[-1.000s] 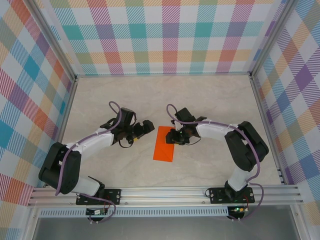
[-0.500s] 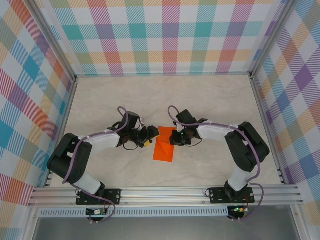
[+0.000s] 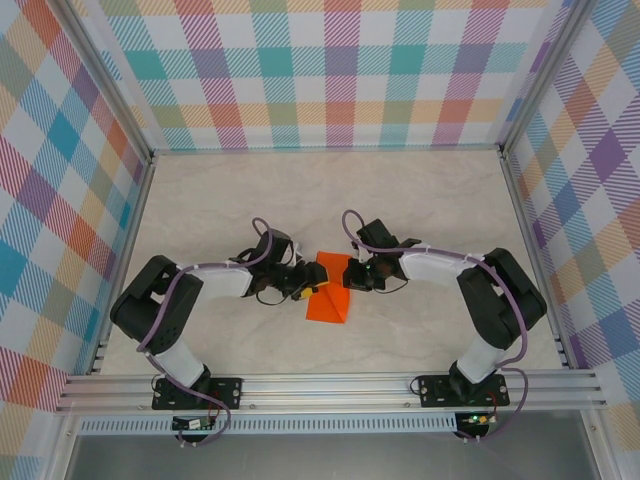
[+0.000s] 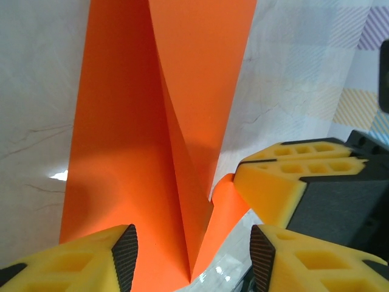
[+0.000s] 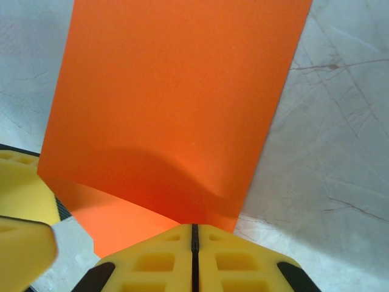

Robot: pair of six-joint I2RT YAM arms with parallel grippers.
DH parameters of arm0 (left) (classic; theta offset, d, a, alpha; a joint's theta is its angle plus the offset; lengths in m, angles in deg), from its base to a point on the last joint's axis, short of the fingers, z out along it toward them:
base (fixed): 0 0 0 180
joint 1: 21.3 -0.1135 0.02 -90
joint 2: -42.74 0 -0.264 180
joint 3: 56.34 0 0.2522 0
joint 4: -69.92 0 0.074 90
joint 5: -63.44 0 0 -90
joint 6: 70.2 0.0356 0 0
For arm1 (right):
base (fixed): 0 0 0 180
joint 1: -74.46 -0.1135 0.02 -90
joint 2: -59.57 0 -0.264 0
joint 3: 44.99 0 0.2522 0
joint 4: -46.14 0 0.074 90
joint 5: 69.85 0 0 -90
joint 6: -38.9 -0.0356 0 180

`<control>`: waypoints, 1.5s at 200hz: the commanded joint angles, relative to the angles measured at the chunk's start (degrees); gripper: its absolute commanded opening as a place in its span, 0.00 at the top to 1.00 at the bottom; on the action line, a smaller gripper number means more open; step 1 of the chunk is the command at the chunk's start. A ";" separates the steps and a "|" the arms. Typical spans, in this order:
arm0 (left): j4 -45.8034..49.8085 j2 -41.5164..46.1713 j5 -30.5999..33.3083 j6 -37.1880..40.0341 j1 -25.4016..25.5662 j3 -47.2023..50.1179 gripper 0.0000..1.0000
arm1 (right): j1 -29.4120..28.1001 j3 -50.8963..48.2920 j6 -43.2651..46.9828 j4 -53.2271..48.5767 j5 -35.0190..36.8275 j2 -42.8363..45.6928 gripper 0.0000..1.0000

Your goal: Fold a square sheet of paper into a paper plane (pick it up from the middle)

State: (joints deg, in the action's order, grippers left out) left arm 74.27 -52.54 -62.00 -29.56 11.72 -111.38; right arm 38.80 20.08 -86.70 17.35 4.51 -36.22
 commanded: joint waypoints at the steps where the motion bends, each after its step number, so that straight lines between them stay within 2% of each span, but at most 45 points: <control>1: -2.52 -1.65 -2.60 2.56 1.06 -2.05 0.51 | 0.24 -0.86 -0.73 0.76 -0.36 1.39 0.91; 34: -3.33 -4.05 -2.64 3.89 1.87 -2.85 0.57 | 0.35 -0.85 -1.64 0.40 -0.20 1.77 0.90; 48: -3.29 -5.00 -2.53 4.76 2.05 -3.11 0.62 | 0.32 -0.70 -2.53 0.04 -0.01 2.75 0.85; 78: 4.72 -5.78 0.57 10.25 3.30 -6.81 0.75 | 0.85 0.96 -4.67 -4.26 3.12 6.81 0.56; 104: 6.66 -5.42 2.11 12.52 3.72 -7.52 0.82 | 1.43 2.20 -6.55 -9.13 8.50 11.04 0.40; 156: 9.87 -4.08 3.82 17.14 3.72 -9.40 0.93 | 1.65 3.50 -11.35 -16.60 15.17 16.60 0.32; 187: 17.89 -0.80 6.23 21.71 3.72 -12.57 0.95 | 1.57 5.73 -12.31 -22.30 19.66 19.56 0.28; 207: 28.15 2.77 10.41 25.80 3.72 -16.47 0.95 | 1.78 7.23 -12.01 -25.18 22.65 21.64 0.23; 225: 39.19 5.91 16.24 29.57 3.80 -21.69 0.95 | 1.99 8.32 -11.63 -26.11 24.54 23.59 0.12; 239: 47.60 8.07 22.01 31.65 3.88 -26.65 0.95 | 2.25 8.63 -11.34 -26.37 25.27 24.85 0.07; 270: 63.28 10.07 35.74 35.87 4.12 -37.81 0.95 | 2.39 5.62 -11.97 -24.84 25.46 28.22 0.04; 300: 71.37 7.87 49.89 36.97 4.88 -44.74 0.95 | 2.53 3.90 -12.67 -25.53 26.31 29.99 0.03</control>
State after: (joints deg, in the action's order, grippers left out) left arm 131.47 -43.23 -27.88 4.10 15.28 -152.54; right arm 40.94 25.59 -98.37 -6.41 28.84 -7.59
